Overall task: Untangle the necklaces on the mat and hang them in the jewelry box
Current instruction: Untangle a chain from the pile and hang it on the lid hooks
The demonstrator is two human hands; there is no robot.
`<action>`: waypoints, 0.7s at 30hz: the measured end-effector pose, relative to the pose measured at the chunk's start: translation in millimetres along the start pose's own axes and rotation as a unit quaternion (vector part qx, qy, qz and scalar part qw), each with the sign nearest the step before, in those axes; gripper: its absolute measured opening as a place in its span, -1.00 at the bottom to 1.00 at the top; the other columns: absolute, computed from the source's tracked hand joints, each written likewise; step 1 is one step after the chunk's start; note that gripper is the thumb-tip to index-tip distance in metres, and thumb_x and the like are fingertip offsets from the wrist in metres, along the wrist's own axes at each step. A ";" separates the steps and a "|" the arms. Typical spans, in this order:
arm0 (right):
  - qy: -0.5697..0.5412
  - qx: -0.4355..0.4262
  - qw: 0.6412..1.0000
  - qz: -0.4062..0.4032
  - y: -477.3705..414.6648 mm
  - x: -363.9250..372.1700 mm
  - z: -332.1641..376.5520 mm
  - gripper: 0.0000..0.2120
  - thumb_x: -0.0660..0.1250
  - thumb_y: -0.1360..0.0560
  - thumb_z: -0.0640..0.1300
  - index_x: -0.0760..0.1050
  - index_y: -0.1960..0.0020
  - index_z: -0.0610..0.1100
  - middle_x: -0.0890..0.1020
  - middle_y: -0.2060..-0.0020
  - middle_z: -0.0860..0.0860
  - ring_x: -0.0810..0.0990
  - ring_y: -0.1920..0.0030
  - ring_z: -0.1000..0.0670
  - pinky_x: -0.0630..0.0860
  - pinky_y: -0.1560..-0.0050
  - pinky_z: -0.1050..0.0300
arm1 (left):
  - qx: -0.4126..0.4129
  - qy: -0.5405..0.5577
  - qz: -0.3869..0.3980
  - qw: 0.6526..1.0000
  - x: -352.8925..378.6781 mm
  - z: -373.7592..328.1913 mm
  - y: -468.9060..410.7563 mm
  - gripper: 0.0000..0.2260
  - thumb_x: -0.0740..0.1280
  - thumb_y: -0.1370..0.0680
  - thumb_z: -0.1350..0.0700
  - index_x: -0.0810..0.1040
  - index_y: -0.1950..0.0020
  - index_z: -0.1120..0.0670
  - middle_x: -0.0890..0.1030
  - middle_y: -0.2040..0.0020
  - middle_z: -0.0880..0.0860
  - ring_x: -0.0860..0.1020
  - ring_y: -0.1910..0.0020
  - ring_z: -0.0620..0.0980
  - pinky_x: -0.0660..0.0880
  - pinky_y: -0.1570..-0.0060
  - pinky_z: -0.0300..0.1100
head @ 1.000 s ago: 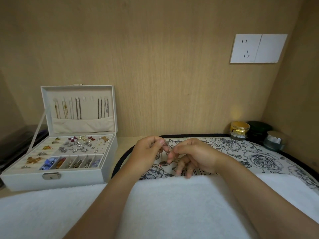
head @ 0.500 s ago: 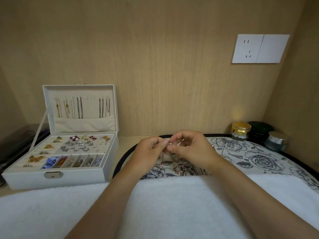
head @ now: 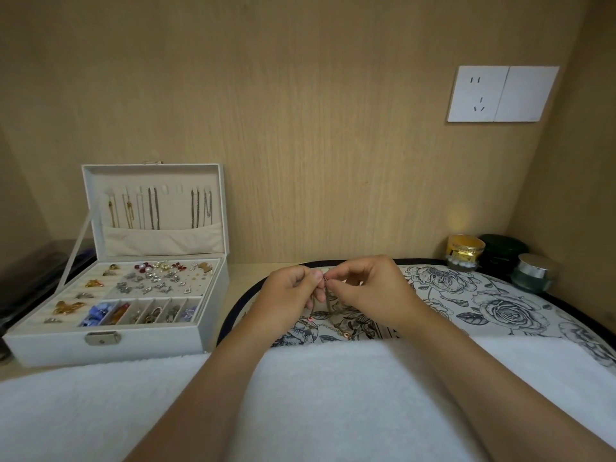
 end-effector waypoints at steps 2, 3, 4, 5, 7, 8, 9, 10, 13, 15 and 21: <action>-0.020 0.001 1.000 0.012 0.6 1.5 2.1 -0.94 0.51 -0.47 -0.17 0.74 0.08 -0.06 0.74 0.26 0.03 0.63 0.32 -0.01 0.62 0.18 0.04 | -0.003 0.006 0.002 1.000 0.2 -0.5 0.6 -0.71 0.23 -0.65 0.10 0.61 0.22 0.08 0.62 0.37 -0.07 0.49 0.39 -0.12 0.48 0.33 -0.31; -0.022 0.000 1.000 0.015 0.2 2.0 2.1 -0.95 0.51 -0.47 -0.16 0.74 0.08 -0.05 0.74 0.24 0.00 0.65 0.28 -0.08 0.64 0.12 -0.05 | -0.002 0.002 0.004 1.000 0.0 -0.7 0.9 -0.70 0.23 -0.66 0.10 0.60 0.23 0.08 0.61 0.38 -0.08 0.48 0.40 -0.14 0.47 0.34 -0.34; -0.018 0.001 1.000 0.018 -0.5 2.2 1.3 -0.95 0.50 -0.48 -0.15 0.74 0.10 -0.03 0.74 0.24 -0.03 0.66 0.26 -0.11 0.64 0.10 -0.13 | -0.001 -0.004 0.007 1.000 -0.4 -0.3 0.9 -0.70 0.22 -0.66 0.10 0.58 0.24 0.07 0.60 0.39 -0.08 0.48 0.40 -0.14 0.46 0.33 -0.36; -0.008 0.003 1.000 0.021 -1.1 2.5 0.0 -0.94 0.49 -0.50 -0.14 0.73 0.11 -0.02 0.74 0.23 -0.05 0.67 0.24 -0.14 0.64 0.09 -0.17 | 0.001 -0.010 0.011 1.000 -0.5 0.6 0.2 -0.70 0.22 -0.66 0.10 0.57 0.25 0.07 0.58 0.40 -0.08 0.47 0.41 -0.14 0.46 0.32 -0.34; 0.018 0.007 0.999 0.027 -1.4 3.5 -2.8 -0.91 0.44 -0.53 -0.12 0.71 0.13 -0.02 0.72 0.24 -0.10 0.67 0.23 -0.19 0.64 0.11 -0.20 | 0.000 -0.020 0.019 1.000 -0.6 4.6 -1.5 -0.71 0.22 -0.66 0.08 0.55 0.24 0.06 0.56 0.41 -0.08 0.47 0.40 -0.11 0.47 0.27 -0.24; 0.035 0.007 0.999 0.030 -1.2 3.8 -3.2 -0.89 0.42 -0.55 -0.11 0.70 0.13 -0.02 0.71 0.25 -0.10 0.67 0.24 -0.19 0.64 0.12 -0.18 | -0.001 -0.023 0.018 1.000 -0.6 6.6 -2.3 -0.71 0.22 -0.65 0.07 0.55 0.24 0.03 0.55 0.42 -0.09 0.46 0.40 -0.09 0.46 0.26 -0.17; 0.059 0.001 0.998 0.031 -1.2 3.5 -3.5 -0.88 0.41 -0.56 -0.09 0.69 0.13 -0.02 0.71 0.27 -0.06 0.67 0.26 -0.14 0.64 0.14 -0.14 | 0.001 -0.031 0.013 0.999 -0.9 7.9 -2.6 -0.71 0.23 -0.65 0.05 0.55 0.26 -0.01 0.52 0.44 -0.09 0.44 0.40 -0.08 0.44 0.26 -0.12; 0.089 -0.008 0.996 0.030 -1.1 2.4 -2.9 -0.88 0.40 -0.56 -0.06 0.68 0.13 -0.01 0.70 0.29 0.02 0.67 0.28 -0.06 0.64 0.16 -0.08 | 0.005 -0.048 0.005 0.999 -1.5 8.2 -2.7 -0.71 0.23 -0.64 0.03 0.55 0.27 -0.04 0.49 0.44 -0.09 0.42 0.40 -0.09 0.41 0.27 -0.11; 0.186 -0.032 0.982 0.015 -0.6 -2.3 1.8 -0.87 0.39 -0.53 0.01 0.68 0.15 0.04 0.63 0.36 0.29 0.60 0.34 0.17 0.55 0.25 0.12 | 0.021 -0.116 -0.004 0.993 -2.2 6.7 -1.3 -0.75 0.25 -0.63 -0.01 0.55 0.24 -0.07 0.45 0.41 -0.09 0.39 0.41 -0.15 0.38 0.30 -0.17; 0.233 -0.047 0.971 0.000 0.0 -4.7 5.2 -0.88 0.39 -0.49 0.01 0.66 0.19 0.05 0.61 0.38 0.33 0.57 0.36 0.21 0.46 0.30 0.20 | 0.029 -0.138 0.002 0.990 -1.7 7.0 -1.0 -0.83 0.30 -0.59 -0.03 0.56 0.19 -0.09 0.47 0.37 -0.06 0.42 0.39 -0.14 0.42 0.28 -0.14; 0.118 0.027 0.993 0.004 -3.5 -6.8 -10.1 -0.86 0.39 -0.46 -0.04 0.66 0.24 -0.02 0.67 0.35 0.13 0.64 0.31 0.04 0.64 0.14 -0.04 | 0.059 -0.140 -0.013 0.988 -0.3 6.5 -0.2 -0.90 0.37 -0.55 0.04 0.59 0.14 -0.14 0.47 0.37 -0.10 0.38 0.42 -0.20 0.38 0.30 -0.21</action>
Point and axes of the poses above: each hand's wrist, its own y-axis away from the middle knuckle, its own x-axis out of the palm, z = x × y, the point moved 5 cm from there along -y, towards the middle knuckle
